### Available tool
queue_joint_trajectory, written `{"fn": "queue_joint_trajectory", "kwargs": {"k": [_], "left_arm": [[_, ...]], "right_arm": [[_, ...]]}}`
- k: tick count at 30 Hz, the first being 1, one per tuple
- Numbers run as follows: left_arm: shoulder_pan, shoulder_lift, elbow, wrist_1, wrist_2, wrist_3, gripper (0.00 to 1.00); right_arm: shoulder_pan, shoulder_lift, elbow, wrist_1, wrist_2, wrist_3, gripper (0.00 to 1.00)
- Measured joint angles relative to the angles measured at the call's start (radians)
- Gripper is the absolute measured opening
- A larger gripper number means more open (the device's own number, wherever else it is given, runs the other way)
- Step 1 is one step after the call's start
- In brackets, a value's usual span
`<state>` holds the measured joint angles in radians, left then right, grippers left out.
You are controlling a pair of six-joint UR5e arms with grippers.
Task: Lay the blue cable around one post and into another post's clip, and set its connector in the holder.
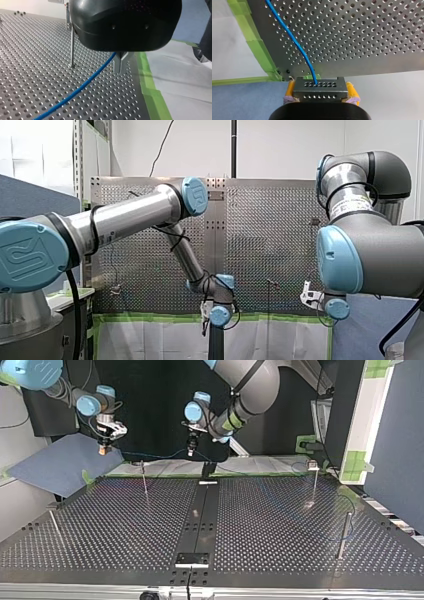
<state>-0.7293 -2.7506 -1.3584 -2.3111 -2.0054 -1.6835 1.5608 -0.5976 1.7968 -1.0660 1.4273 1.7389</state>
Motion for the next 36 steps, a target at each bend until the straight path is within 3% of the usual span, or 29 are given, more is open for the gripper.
{"fn": "queue_joint_trajectory", "kwargs": {"k": [9, 20, 29, 36], "left_arm": [[-0.037, 0.005, 0.032, -0.023, -0.013, -0.002, 0.0], [-0.067, 0.055, 0.033, -0.032, -0.019, -0.002, 0.0], [-0.064, 0.085, 0.053, -0.057, -0.018, -0.004, 0.0], [-0.059, 0.084, 0.054, -0.061, -0.014, -0.017, 0.0]], "right_arm": [[-0.01, 0.0, -0.03, 0.02, 0.006, 0.01, 0.0], [-0.035, 0.0, -0.034, 0.004, 0.046, 0.048, 0.0], [-0.054, -0.001, -0.043, 0.007, 0.061, 0.066, 0.0], [-0.055, -0.001, -0.068, 0.025, 0.059, 0.064, 0.0]]}}
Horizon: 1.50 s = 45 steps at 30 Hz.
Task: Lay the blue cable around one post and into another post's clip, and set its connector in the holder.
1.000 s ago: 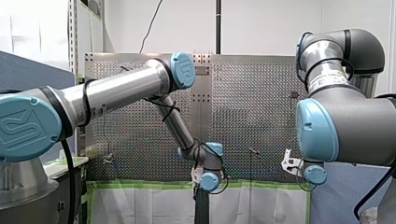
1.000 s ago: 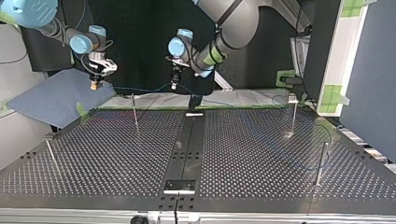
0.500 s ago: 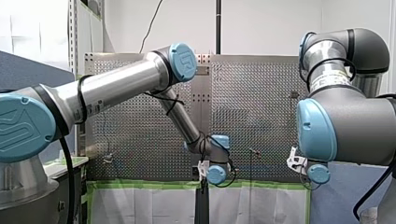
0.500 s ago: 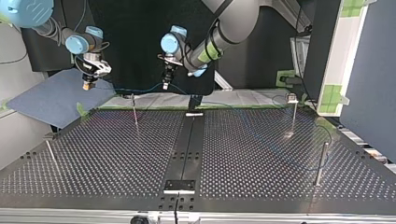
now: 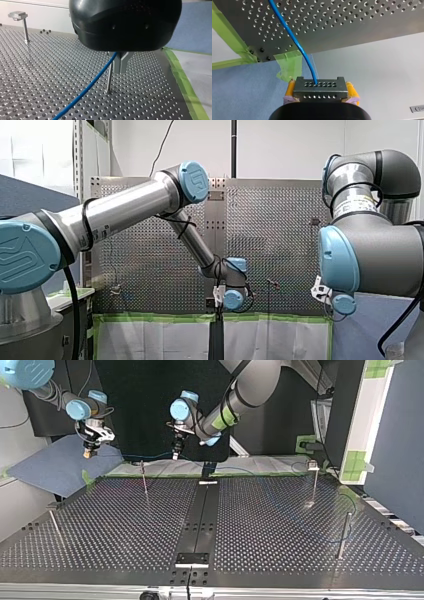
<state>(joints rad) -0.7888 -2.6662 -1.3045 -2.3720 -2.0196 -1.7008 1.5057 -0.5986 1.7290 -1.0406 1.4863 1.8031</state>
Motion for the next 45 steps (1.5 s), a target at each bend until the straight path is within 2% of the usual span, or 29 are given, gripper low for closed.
{"fn": "queue_joint_trajectory", "kwargs": {"k": [21, 29, 34, 40, 45], "left_arm": [[0.015, 0.0, 0.008, 0.015, 0.04, -0.034, 0.0], [0.038, 0.0, 0.01, 0.015, 0.085, -0.083, 0.0], [0.04, 0.0, 0.01, 0.01, 0.093, -0.087, 0.0], [0.033, 0.0, 0.01, 0.003, 0.094, -0.077, 0.0], [0.024, 0.0, 0.01, -0.013, 0.093, -0.062, 0.0]], "right_arm": [[0.012, 0.001, -0.047, 0.045, -0.004, -0.005, 0.0], [0.015, 0.001, -0.063, 0.056, -0.004, -0.004, 0.0], [0.017, 0.001, -0.065, 0.064, -0.004, -0.008, 0.0], [0.02, 0.001, -0.065, 0.071, -0.003, -0.017, 0.0], [0.022, 0.001, -0.065, 0.093, -0.001, -0.042, 0.0]]}}
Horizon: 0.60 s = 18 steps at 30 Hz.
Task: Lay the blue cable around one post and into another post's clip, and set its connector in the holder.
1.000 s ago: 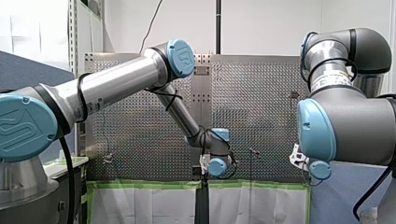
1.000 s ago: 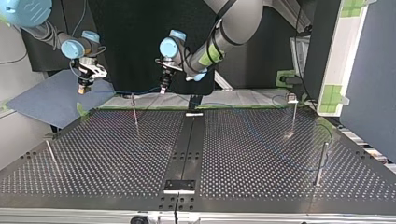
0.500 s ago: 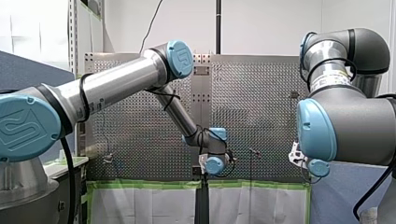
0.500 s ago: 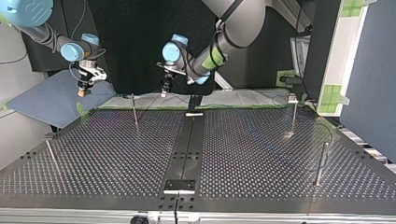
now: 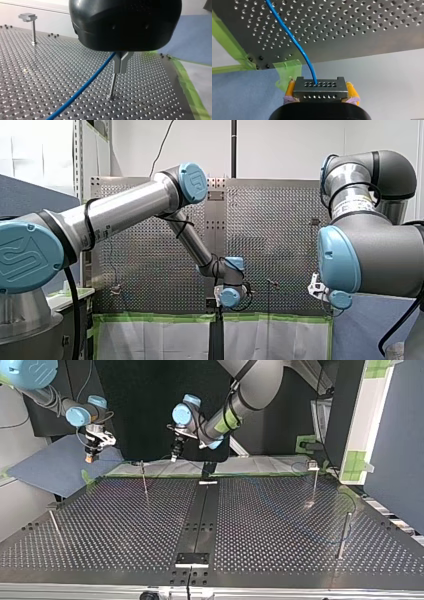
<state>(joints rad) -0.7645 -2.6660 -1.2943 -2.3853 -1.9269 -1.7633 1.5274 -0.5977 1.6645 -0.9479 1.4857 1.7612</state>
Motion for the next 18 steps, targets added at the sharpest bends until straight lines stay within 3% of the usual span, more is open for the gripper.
{"fn": "queue_joint_trajectory", "kwargs": {"k": [6, 13, 18], "left_arm": [[-0.008, 0.001, 0.0, -0.008, 0.001, 0.004, 0.0], [-0.014, 0.013, 0.0, -0.031, 0.0, 0.006, 0.0], [-0.017, 0.045, 0.0, -0.044, 0.0, 0.007, 0.0]], "right_arm": [[0.001, 0.0, 0.001, 0.019, -0.007, -0.028, 0.0], [0.002, -0.006, 0.004, 0.021, -0.023, -0.032, 0.0], [-0.001, -0.042, 0.015, 0.027, -0.036, -0.033, 0.0]]}}
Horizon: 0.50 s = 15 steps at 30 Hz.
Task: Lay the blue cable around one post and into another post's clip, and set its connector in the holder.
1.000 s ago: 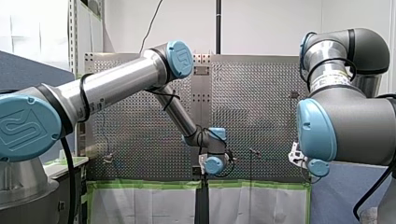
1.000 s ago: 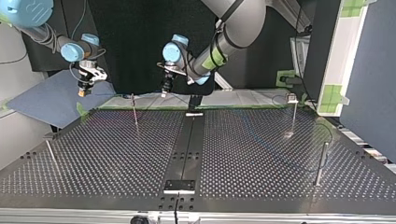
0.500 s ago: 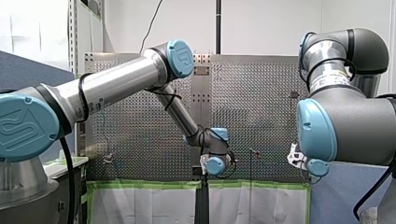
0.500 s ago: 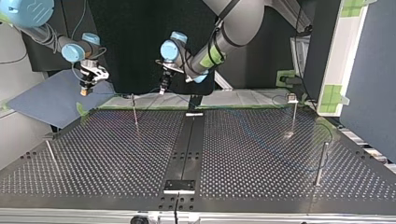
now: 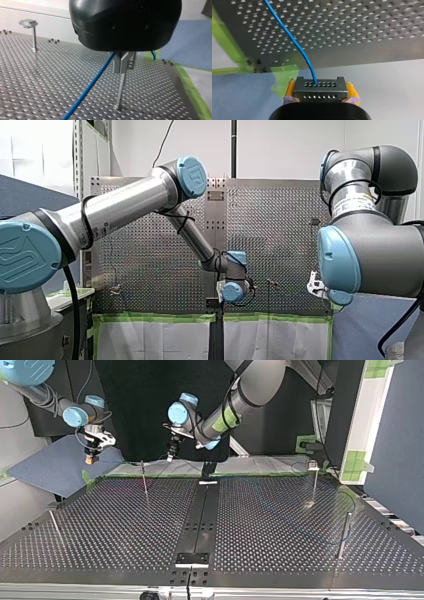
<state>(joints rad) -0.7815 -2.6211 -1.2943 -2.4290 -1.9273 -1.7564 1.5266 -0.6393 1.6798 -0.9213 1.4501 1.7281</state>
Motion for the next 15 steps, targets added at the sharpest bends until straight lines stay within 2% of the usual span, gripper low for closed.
{"fn": "queue_joint_trajectory", "kwargs": {"k": [7, 15], "left_arm": [[0.0, 0.022, 0.0, -0.007, 0.0, 0.0, 0.0], [0.005, 0.023, 0.0, -0.009, 0.0, -0.004, 0.0]], "right_arm": [[-0.008, -0.049, 0.028, -0.008, -0.003, 0.009, 0.0], [-0.013, -0.062, 0.032, -0.019, -0.001, 0.038, 0.0]]}}
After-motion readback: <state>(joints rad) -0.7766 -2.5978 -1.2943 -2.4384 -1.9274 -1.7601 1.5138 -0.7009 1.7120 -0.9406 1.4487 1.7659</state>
